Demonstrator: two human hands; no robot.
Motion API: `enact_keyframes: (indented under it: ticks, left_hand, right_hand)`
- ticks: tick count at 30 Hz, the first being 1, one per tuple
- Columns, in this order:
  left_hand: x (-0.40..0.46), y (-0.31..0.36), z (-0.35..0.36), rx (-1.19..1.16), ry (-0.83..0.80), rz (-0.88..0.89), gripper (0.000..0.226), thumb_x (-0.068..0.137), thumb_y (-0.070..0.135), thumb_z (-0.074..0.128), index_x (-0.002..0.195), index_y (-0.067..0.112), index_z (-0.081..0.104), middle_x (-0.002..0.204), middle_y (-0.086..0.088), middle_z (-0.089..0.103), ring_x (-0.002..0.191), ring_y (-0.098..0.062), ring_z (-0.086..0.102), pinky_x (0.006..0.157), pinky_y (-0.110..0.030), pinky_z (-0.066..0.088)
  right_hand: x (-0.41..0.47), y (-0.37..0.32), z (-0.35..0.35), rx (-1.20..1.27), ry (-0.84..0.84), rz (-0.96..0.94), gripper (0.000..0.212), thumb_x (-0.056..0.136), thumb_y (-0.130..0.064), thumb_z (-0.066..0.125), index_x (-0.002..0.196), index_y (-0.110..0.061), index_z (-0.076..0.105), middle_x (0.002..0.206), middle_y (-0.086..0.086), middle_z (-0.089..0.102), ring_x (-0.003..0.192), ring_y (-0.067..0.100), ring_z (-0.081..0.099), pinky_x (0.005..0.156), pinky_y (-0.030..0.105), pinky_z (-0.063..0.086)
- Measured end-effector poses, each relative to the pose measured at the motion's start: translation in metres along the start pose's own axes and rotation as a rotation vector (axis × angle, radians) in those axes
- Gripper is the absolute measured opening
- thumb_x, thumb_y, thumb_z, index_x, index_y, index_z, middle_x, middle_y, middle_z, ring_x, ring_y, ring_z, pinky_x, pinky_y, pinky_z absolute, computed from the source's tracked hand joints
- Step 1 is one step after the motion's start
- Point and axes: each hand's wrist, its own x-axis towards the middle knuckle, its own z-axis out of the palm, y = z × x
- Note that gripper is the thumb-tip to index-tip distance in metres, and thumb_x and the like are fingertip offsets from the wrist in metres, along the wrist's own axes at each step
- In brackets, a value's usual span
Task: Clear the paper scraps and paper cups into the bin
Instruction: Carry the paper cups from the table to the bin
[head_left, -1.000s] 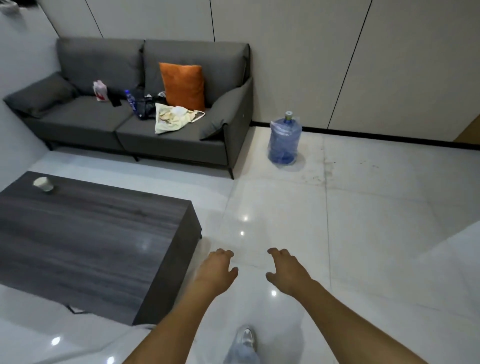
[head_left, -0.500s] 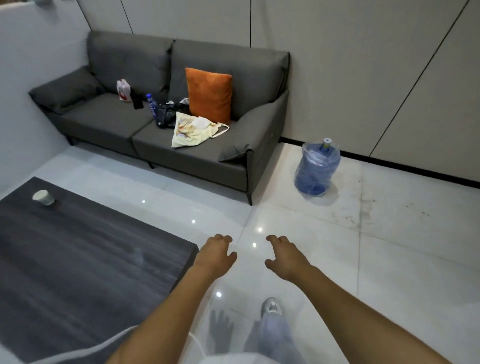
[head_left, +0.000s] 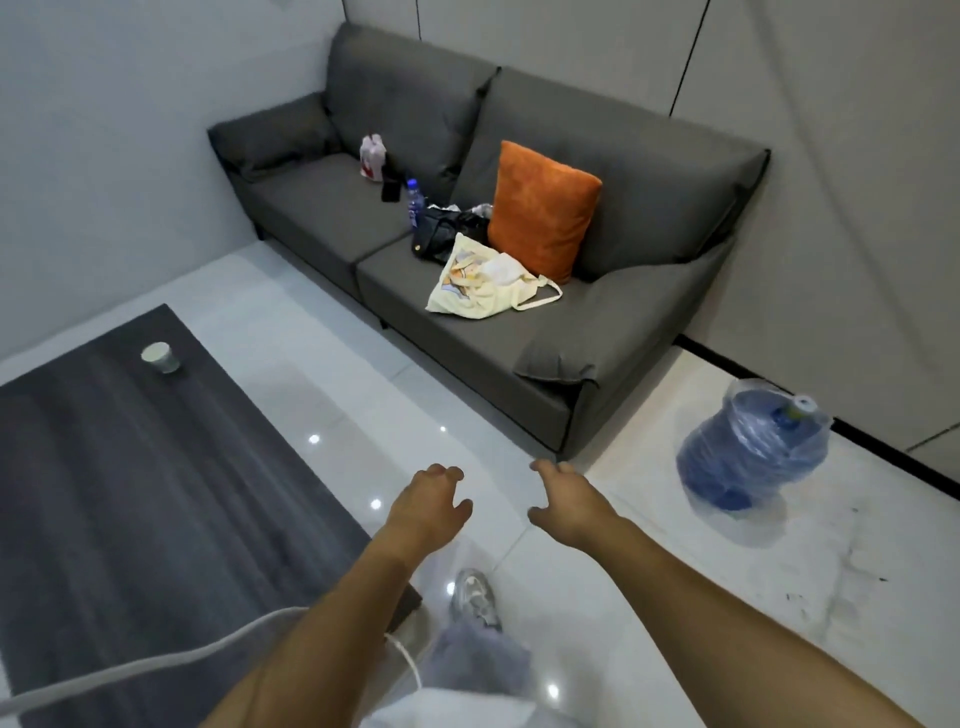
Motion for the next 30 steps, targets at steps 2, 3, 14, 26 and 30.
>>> enact_keyframes:
  ticks: [2,3,14,26,30]
  left_hand:
    - [0.037,-0.011,-0.017,-0.02,0.014,-0.029,0.05,0.095,0.034,0.049,0.141,0.016,0.04,0.14,-0.005,0.045,0.125,-0.022,0.045,0.1,-0.031,0.043]
    - [0.056,-0.016,-0.026,-0.028,0.021,-0.049,0.05,0.095,0.034,0.049,0.141,0.016,0.039,0.141,-0.005,0.044,0.126,-0.022,0.045,0.101,-0.032,0.042]
    - [0.202,-0.098,-0.138,-0.143,0.136,-0.276,0.051,0.095,0.035,0.05,0.141,0.016,0.04,0.14,-0.006,0.045,0.125,-0.023,0.045,0.101,-0.033,0.042]
    - [0.319,-0.211,-0.238,-0.288,0.239,-0.568,0.052,0.095,0.035,0.051,0.141,0.015,0.039,0.14,-0.007,0.043,0.124,-0.025,0.046,0.102,-0.039,0.044]
    - [0.357,-0.246,-0.28,-0.357,0.292,-0.656,0.051,0.095,0.034,0.051,0.141,0.015,0.039,0.14,-0.007,0.043,0.125,-0.025,0.046,0.101,-0.039,0.045]
  right_hand:
    - [0.045,-0.013,-0.014,-0.03,-0.018,-0.032,0.063,0.09,-0.026,0.058,0.145,-0.022,0.028,0.143,0.009,0.036,0.125,0.029,0.045,0.096,0.039,0.047]
    - [0.067,-0.021,-0.021,-0.045,-0.027,-0.044,0.063,0.09,-0.027,0.058,0.145,-0.022,0.028,0.142,0.008,0.036,0.124,0.029,0.046,0.096,0.039,0.047]
    - [0.269,-0.144,-0.089,-0.177,-0.145,-0.257,0.062,0.091,-0.025,0.056,0.146,-0.022,0.028,0.143,0.008,0.035,0.125,0.028,0.045,0.095,0.039,0.048]
    - [0.465,-0.298,-0.121,-0.325,-0.292,-0.53,0.062,0.091,-0.027,0.057,0.146,-0.021,0.028,0.143,0.008,0.036,0.121,0.028,0.048,0.093,0.039,0.048]
    - [0.53,-0.36,-0.138,-0.378,-0.323,-0.592,0.062,0.091,-0.027,0.058,0.145,-0.021,0.028,0.142,0.009,0.037,0.12,0.028,0.048,0.095,0.04,0.048]
